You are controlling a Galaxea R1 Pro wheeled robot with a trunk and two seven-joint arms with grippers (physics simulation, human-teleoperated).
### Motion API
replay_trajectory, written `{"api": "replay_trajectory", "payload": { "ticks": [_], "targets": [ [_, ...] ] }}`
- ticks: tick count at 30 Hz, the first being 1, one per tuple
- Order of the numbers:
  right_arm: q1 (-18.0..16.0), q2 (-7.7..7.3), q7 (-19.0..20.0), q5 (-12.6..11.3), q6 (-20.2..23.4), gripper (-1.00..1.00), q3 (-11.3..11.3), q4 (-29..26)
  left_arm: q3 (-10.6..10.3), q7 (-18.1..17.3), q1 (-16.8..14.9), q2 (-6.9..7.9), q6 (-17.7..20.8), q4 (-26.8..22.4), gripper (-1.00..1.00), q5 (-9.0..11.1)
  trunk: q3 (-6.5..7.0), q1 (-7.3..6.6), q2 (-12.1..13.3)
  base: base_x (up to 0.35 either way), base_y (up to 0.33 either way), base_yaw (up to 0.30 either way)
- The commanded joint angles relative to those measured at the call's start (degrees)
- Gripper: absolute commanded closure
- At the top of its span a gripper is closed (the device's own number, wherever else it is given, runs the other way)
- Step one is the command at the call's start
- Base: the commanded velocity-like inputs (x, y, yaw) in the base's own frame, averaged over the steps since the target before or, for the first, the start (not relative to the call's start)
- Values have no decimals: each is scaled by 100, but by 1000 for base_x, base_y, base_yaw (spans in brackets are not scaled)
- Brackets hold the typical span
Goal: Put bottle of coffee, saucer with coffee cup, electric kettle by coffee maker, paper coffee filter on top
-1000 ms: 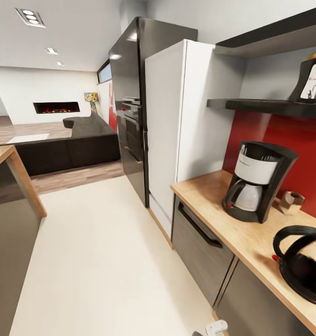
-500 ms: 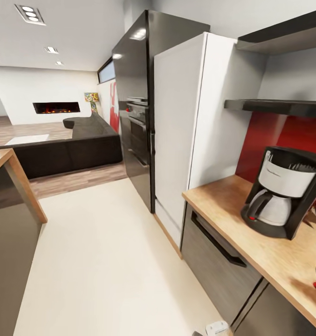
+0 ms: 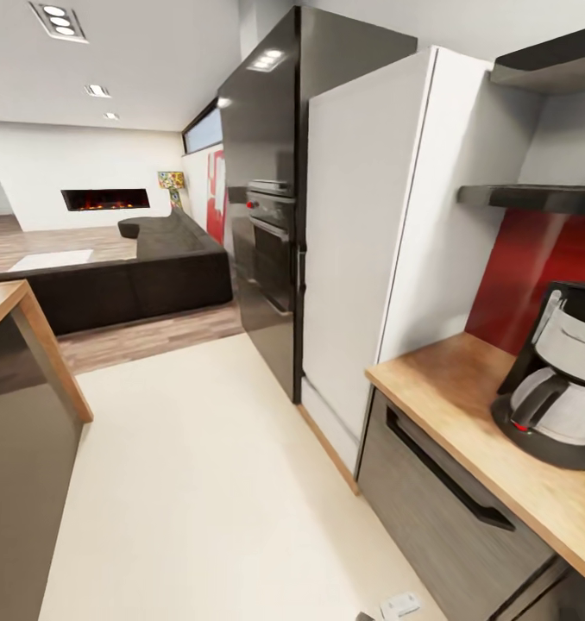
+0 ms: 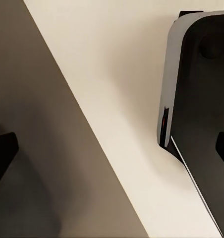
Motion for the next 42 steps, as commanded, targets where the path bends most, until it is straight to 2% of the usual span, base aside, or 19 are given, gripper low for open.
{"api": "replay_trajectory", "payload": {
  "ticks": [1, 10, 21, 32, 42],
  "targets": [
    [-3, 1, -20, -75, 29, 100, 51, -10, 39, 2, -2, -1, -17, -1, -100, -24, -11, 6, -11, 252, 255, 0],
    [-3, 1, -10, -81, 29, 100, 51, -11, 39, 2, -2, -1, -15, -1, -100, -21, -11, 6, -11, 264, 246, -35],
    [-3, 1, -10, -82, 29, 100, 51, -11, 39, 2, -2, -1, -18, -1, -100, -27, -11, 6, -11, 279, 218, -269],
    [-3, 1, -9, -89, 29, 100, 51, -11, 39, 2, -2, -1, -15, -1, -100, -27, -11, 6, -11, 310, 45, -298],
    [-3, 3, -8, -89, 29, 100, 56, -11, 47, 9, -2, 0, -15, 1, -100, -25, -11, 6, -11, 67, 1, -298]
  ]
}}
